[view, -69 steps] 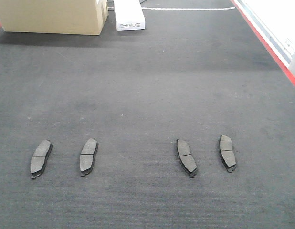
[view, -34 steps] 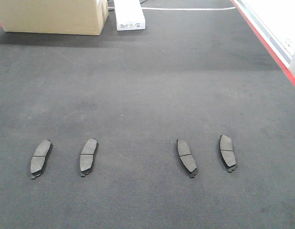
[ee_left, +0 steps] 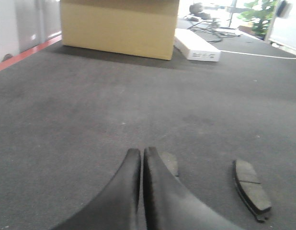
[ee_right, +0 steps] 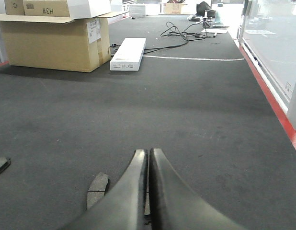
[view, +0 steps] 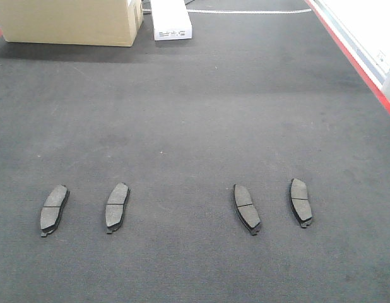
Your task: Move and align brake pads A on conveyor
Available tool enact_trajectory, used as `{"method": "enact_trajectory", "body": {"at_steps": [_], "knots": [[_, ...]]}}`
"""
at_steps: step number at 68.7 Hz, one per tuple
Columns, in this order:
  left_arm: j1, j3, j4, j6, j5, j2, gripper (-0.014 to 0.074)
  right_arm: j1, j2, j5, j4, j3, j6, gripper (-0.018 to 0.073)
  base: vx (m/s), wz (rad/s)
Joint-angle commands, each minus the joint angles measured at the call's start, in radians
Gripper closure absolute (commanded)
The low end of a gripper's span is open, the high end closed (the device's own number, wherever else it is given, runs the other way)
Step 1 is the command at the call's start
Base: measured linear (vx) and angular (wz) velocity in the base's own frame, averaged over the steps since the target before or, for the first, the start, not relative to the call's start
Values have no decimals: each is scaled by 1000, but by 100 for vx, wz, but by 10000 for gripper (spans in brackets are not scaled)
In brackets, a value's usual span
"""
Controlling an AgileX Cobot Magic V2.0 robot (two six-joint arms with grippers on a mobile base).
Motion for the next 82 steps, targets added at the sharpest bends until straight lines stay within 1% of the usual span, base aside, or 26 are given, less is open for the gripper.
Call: {"method": "enact_trajectory", "body": {"at_steps": [1,5,16,26,30,82], "knots": [[5,32,-1,1,-121,-27,602,-7,15,-68,-3,-26,-10,569,0,0],[2,30,-1,1,-83,-65,602,-7,15,-68,-3,-26,-10,569,0,0],[-2,30,2,12,-84,-66,602,-7,16,-69,-3,-26,-10,569,0,0],[-32,30,7,12,-83,-66,602,-7,16,-69,-3,-26,-10,569,0,0],[-32,30,-4,9,-80,-66,602,-7,16,-69,-3,-26,-10,569,0,0],[-30,28,-2,9,-76,-65,602,-7,16,-69,-3,-26,-10,569,0,0]]}}
